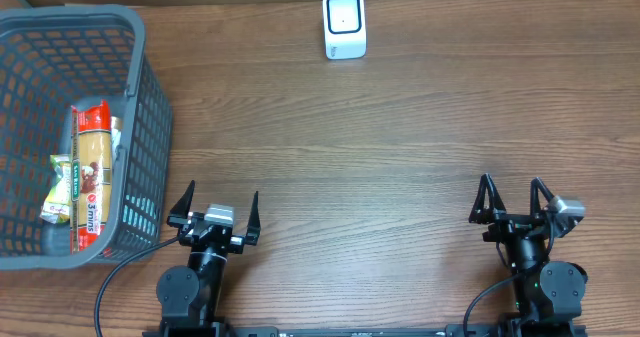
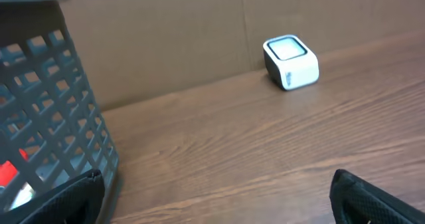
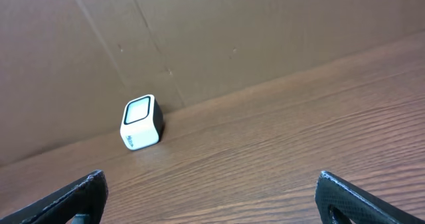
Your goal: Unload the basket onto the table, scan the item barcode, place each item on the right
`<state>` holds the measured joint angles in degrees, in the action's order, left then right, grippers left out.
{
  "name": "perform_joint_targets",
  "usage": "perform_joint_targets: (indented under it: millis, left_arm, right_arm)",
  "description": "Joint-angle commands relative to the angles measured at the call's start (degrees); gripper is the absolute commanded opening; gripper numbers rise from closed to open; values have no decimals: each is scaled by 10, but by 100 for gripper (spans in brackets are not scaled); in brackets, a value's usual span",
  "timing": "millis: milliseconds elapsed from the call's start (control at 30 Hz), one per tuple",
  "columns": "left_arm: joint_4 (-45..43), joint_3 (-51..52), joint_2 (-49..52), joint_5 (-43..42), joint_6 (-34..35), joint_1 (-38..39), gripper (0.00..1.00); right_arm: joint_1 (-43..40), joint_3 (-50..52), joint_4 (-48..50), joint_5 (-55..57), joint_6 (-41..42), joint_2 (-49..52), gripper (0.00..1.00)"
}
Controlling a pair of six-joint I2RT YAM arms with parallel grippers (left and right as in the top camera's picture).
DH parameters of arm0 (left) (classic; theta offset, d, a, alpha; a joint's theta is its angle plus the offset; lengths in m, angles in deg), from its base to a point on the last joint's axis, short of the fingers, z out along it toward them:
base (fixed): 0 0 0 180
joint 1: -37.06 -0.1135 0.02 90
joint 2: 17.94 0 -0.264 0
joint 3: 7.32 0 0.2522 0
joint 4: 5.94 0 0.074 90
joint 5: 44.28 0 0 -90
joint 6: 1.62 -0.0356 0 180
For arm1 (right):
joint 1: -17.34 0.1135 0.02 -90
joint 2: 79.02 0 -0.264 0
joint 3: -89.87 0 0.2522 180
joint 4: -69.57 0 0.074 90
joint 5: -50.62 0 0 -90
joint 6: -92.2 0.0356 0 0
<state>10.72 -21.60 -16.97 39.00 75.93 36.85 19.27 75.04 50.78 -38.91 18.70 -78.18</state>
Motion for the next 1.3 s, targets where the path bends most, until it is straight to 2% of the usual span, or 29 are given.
perform_joint_targets:
  millis: [0, 67, 133, 200, 367, 600, 667, 867, 900, 1100, 1267]
  left_arm:
    - [-16, 2, -5, -10, -3, 1, 100]
    - [-28, 2, -5, -10, 21, 1, 100]
    - [-50, -4, -5, -1, 87, 1, 100]
    - [-53, -23, -2, -2, 124, 1, 100]
    - [-15, -100, 54, -2, 100, 1, 100]
    - [21, -234, 213, -28, 86, 1, 100]
    - [60, -307, 274, -40, 86, 1, 100]
    - [237, -556, 431, -52, 82, 1, 100]
    - [313, -651, 486, -52, 76, 1, 100]
    - [574, -964, 657, -33, 53, 1, 100]
    - [784, -1204, 786, -34, 52, 1, 100]
  right_arm:
    - [3, 6, 3, -3, -2, -6, 100]
    - [3, 6, 3, -18, -2, -6, 100]
    - [3, 2, 3, -30, -3, -6, 100]
    - [2, -8, 1, -29, -5, -6, 100]
    - [3, -47, 0, -30, -16, 3, 100]
    - [2, -127, -1, -27, -35, 49, 100]
    - [2, -168, -14, -27, -35, 75, 100]
    - [2, -303, -106, -30, -66, 161, 100]
    - [2, -353, -143, -30, -66, 194, 100]
    - [3, -535, -284, -44, -72, 330, 100]
    - [2, -726, -466, -83, -115, 485, 100]
